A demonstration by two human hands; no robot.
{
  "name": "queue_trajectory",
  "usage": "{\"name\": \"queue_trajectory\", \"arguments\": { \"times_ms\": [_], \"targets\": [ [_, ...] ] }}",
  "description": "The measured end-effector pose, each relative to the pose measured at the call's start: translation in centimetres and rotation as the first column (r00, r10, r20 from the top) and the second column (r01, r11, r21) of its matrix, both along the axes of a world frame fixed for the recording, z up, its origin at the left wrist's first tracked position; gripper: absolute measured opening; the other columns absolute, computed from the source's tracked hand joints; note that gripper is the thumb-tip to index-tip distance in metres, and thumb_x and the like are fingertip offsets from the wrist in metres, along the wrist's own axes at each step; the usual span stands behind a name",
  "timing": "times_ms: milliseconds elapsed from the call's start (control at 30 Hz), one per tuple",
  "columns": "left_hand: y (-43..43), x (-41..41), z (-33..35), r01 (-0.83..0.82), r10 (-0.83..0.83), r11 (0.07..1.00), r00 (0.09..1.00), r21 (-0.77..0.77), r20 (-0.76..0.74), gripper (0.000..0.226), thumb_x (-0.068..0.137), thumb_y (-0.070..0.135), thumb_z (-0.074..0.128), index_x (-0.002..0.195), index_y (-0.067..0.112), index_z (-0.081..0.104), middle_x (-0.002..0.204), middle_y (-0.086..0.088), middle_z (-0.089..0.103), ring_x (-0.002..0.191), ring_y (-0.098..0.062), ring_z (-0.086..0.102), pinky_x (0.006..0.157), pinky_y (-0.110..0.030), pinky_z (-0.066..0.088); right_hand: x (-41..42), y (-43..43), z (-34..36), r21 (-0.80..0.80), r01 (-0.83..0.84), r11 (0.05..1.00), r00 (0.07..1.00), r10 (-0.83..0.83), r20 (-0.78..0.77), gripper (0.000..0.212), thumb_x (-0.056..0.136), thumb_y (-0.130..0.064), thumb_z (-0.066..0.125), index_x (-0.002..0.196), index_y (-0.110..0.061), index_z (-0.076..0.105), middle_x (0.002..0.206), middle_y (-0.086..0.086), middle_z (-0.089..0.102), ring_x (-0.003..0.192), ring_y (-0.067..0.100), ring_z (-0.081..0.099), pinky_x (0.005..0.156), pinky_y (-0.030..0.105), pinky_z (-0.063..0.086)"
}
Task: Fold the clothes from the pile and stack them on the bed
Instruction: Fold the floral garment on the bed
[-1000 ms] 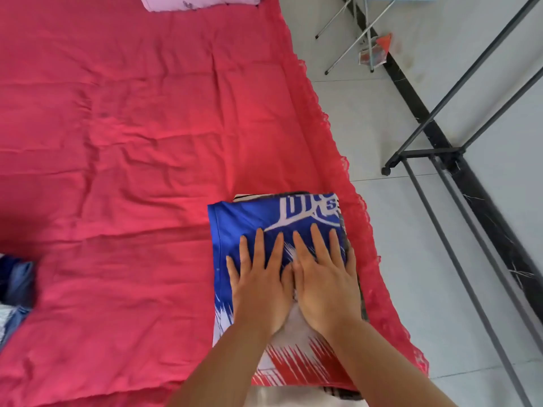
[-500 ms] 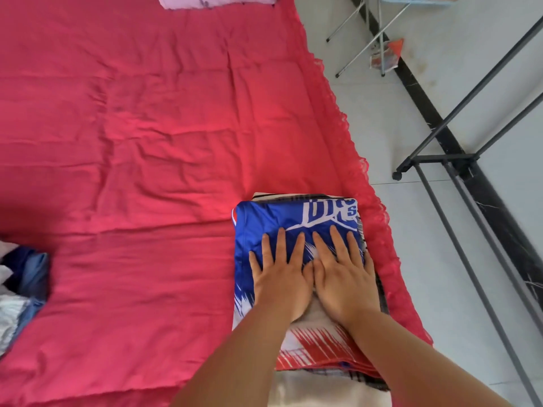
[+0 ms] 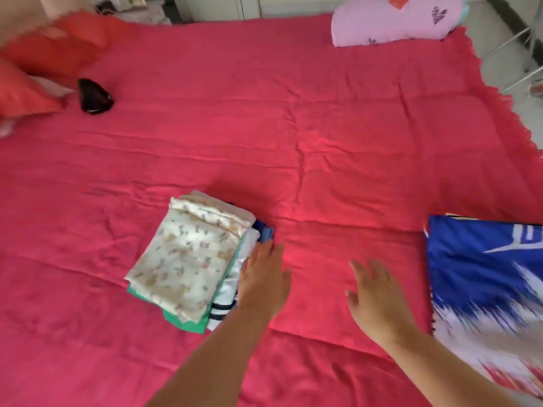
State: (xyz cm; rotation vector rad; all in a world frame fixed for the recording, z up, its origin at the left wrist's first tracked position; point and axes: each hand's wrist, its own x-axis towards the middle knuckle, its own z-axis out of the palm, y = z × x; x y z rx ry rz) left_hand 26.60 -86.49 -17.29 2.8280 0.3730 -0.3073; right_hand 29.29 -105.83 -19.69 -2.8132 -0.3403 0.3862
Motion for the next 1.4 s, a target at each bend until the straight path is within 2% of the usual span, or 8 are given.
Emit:
{"name": "queue_trajectory", "arguments": {
  "times_ms": [200,300,400,600,900,1133,1300,1400],
  "targets": [
    [13.8,-3.4,-0.2,-0.128,0.131,0.990,0.990,0.057,-0.055,0.057,0.097,0.037,0.037,0.148,0.023,0.015,0.156,0.001,0.010,0.144,-0.020,0.006,0.115,-0.037,0.014,-3.1,16.8,-1.8,0.147,-0.170,0.974,0.984,0.175,-0.026,0.058,0.093,-0.032,0.045,0.146,-0.021,0.024,0.152,0.010,0.023,0.141,0.029,0.020,0.114,0.040,0.024],
    [18.3,-4.2,-1.3,-0.141,0.142,0.990,0.988,0.019,-0.065,0.059,0.097,0.039,0.038,0.148,0.023,0.015,0.157,0.000,0.009,0.145,-0.019,0.003,0.117,-0.038,0.012,-3.6,22.3,-2.7,0.206,-0.174,0.963,0.984,0.176,0.009,0.056,0.093,-0.034,0.046,0.143,-0.017,0.029,0.147,0.014,0.030,0.135,0.034,0.029,0.109,0.045,0.031],
    [20.9,-4.4,-2.7,-0.154,0.152,0.987,0.987,-0.039,-0.048,0.062,0.096,0.041,0.040,0.149,0.025,0.012,0.157,0.001,0.007,0.145,-0.019,0.002,0.118,-0.040,0.009,-3.8,25.5,-3.1,0.248,-0.084,0.965,0.996,0.082,0.021,0.060,0.093,-0.042,0.036,0.143,-0.010,0.028,0.149,0.013,0.027,0.136,0.035,0.027,0.107,0.050,0.032],
    [25.4,-2.1,-4.3,-0.349,0.341,0.923,0.937,-0.161,-0.078,0.094,0.081,0.067,0.045,0.148,0.025,-0.005,0.157,-0.005,0.001,0.144,-0.028,0.003,0.116,-0.051,0.011,-4.2,26.0,-4.3,0.301,0.233,0.925,0.967,-0.186,-0.176,0.080,0.079,-0.067,0.045,0.143,-0.047,0.002,0.156,0.003,-0.008,0.143,0.030,-0.007,0.114,0.052,0.014],
    [26.9,0.2,-7.5,-0.280,0.220,0.907,0.952,-0.315,-0.214,0.127,0.038,0.098,0.039,0.144,0.045,-0.007,0.151,-0.010,0.025,0.134,-0.036,0.033,0.107,-0.054,0.033,-3.0,27.6,-5.5,0.303,0.339,0.891,0.922,-0.250,-0.295,0.084,0.074,-0.075,0.041,0.139,-0.054,-0.008,0.155,0.014,0.002,0.142,0.032,0.000,0.113,0.045,0.013],
    [28.1,0.9,-7.2,-0.337,0.233,0.721,0.941,-0.606,-0.247,0.106,0.061,0.050,0.076,0.144,0.043,0.010,0.131,0.007,0.048,0.119,-0.023,0.051,0.100,-0.036,0.040,-1.9,27.7,-5.8,0.364,0.392,0.845,0.905,-0.282,-0.320,0.090,0.071,-0.065,0.060,0.140,-0.055,0.002,0.152,0.017,0.001,0.142,0.032,0.001,0.115,0.045,0.011],
    [28.5,1.2,-7.3,-0.366,0.209,0.609,0.930,-0.704,-0.302,0.122,0.044,0.048,0.086,0.144,0.038,0.017,0.122,0.009,0.053,0.113,-0.021,0.054,0.097,-0.037,0.044,-1.7,27.6,-6.9,0.468,0.396,0.790,0.906,-0.255,-0.338,0.090,0.072,-0.057,0.065,0.140,-0.054,0.007,0.153,0.015,0.006,0.143,0.028,0.001,0.117,0.044,0.011],
    [28.1,0.9,-7.8,-0.354,0.269,0.542,0.932,-0.763,-0.241,0.086,0.066,0.025,0.080,0.135,0.036,0.031,0.103,0.016,0.058,0.091,-0.007,0.060,0.074,-0.020,0.048,-1.3,27.4,-7.3,0.552,0.440,0.709,0.891,-0.268,-0.366,0.087,0.070,-0.038,0.071,0.138,-0.054,0.018,0.150,0.012,0.008,0.141,0.030,0.016,0.114,0.047,0.021]
  ]
}}
